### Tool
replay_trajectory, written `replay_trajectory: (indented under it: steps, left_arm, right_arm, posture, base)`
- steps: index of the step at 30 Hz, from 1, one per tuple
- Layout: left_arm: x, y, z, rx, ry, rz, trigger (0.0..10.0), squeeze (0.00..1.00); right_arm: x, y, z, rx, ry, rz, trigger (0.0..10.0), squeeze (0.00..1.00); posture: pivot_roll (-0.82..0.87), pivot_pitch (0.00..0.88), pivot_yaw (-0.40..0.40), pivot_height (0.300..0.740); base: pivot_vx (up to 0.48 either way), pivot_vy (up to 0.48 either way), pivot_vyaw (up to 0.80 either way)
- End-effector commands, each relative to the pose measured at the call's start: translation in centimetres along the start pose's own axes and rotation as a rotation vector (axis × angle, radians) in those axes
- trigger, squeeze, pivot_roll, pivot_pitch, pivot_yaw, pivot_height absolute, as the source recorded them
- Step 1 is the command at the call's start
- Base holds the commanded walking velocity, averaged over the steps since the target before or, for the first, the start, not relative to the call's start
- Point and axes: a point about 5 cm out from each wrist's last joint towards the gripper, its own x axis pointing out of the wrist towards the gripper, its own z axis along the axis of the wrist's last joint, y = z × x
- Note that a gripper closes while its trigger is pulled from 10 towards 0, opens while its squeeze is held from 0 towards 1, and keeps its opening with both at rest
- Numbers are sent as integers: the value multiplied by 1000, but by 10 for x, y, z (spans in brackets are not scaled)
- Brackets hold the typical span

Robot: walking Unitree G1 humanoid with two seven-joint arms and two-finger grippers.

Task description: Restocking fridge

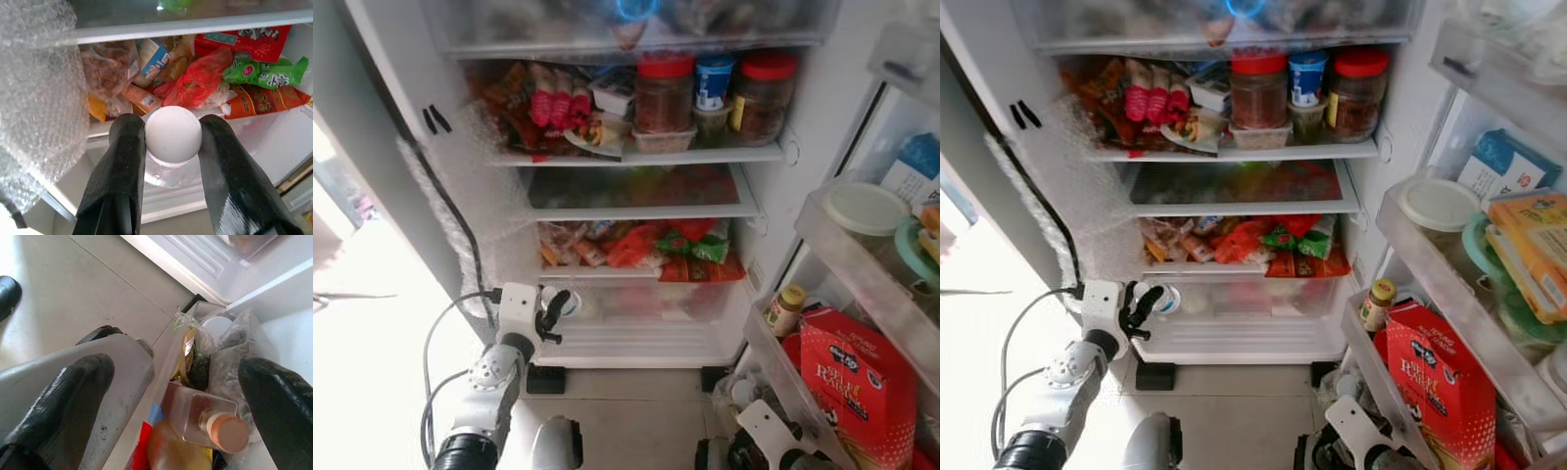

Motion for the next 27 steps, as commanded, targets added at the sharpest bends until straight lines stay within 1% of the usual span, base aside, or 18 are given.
replay_trajectory:
  steps: [1, 7, 9, 10, 11, 12, 13, 14, 15, 16, 17, 18, 19, 20, 22, 27]
  left_arm:
    - [2, 3, 10, 4, -43, 4, 10000, 0]
    - [5, 0, 20, 70, -95, -16, 10000, 0]
    - [6, -6, 27, 196, -136, -66, 10000, 0]
    - [6, -8, 29, 235, -147, -84, 10000, 0]
    - [6, -8, 29, 235, -147, -84, 10000, 0]
    - [6, -13, 33, 278, -174, -116, 10000, 0]
    - [7, -15, 37, 276, -195, -122, 10000, 0]
    - [7, -15, 37, 276, -195, -122, 10000, 0]
    - [7, -16, 40, 318, -212, -131, 10000, 0]
    - [7, -16, 40, 318, -212, -131, 10000, 0]
    - [7, -18, 41, 408, -226, -147, 10000, 0]
    - [7, -20, 41, 541, -215, -160, 10000, 0]
    - [8, -20, 38, 640, -192, -165, 10000, 0]
    - [10, -17, 35, 707, -167, -153, 10000, 0]
    - [10, -11, 37, 652, -176, -99, 10000, 0]
    - [9, -5, 39, 629, -183, -59, 10000, 0]
  right_arm:
    - [-7, 27, -34, 21, 142, 93, 10000, 0]
    - [-6, 27, -34, 22, 142, 95, 10000, 0]
    - [-6, 27, -34, 24, 141, 96, 10000, 0]
    - [-6, 27, -34, 25, 141, 96, 10000, 0]
    - [-6, 27, -34, 25, 141, 96, 10000, 0]
    - [-6, 27, -34, 26, 141, 97, 10000, 0]
    - [-6, 28, -33, 25, 141, 99, 10000, 0]
    - [-6, 28, -33, 25, 141, 99, 10000, 0]
    - [-6, 28, -33, 27, 141, 99, 10000, 0]
    - [-6, 28, -33, 27, 141, 99, 10000, 0]
    - [-6, 28, -34, 29, 141, 100, 10000, 0]
    - [-6, 28, -34, 28, 142, 102, 10000, 0]
    - [-6, 28, -34, 28, 142, 103, 10000, 0]
    - [-6, 28, -34, 30, 143, 103, 10000, 0]
    - [-6, 28, -34, 26, 143, 106, 10000, 0]
    - [-6, 29, -34, 26, 143, 109, 10000, 0]
  posture:
    - [-30, 60, 54, 628]
    - [-32, 56, 57, 628]
    - [-32, 60, 57, 628]
    - [-31, 61, 57, 628]
    - [-31, 61, 57, 628]
    - [-27, 68, 58, 628]
    - [-27, 68, 58, 628]
    - [-27, 68, 58, 628]
    - [-28, 72, 59, 628]
    - [-28, 72, 59, 628]
    - [-30, 77, 60, 628]
    - [-30, 79, 58, 628]
    - [-30, 79, 58, 628]
    - [-26, 80, 57, 628]
    - [-29, 84, 58, 628]
    - [-28, 85, 59, 628]
  base:
    - [0, 0, 0]
    - [0, 0, 0]
    - [0, 0, 0]
    - [0, 0, 0]
    - [0, 0, 0]
    - [0, 0, 0]
    - [0, 0, 0]
    - [0, 0, 0]
    - [0, 0, 0]
    - [0, 0, 0]
    - [0, 0, 0]
    - [0, 0, 0]
    - [0, 0, 0]
    - [0, 0, 0]
    - [0, 0, 0]
    - [0, 0, 0]
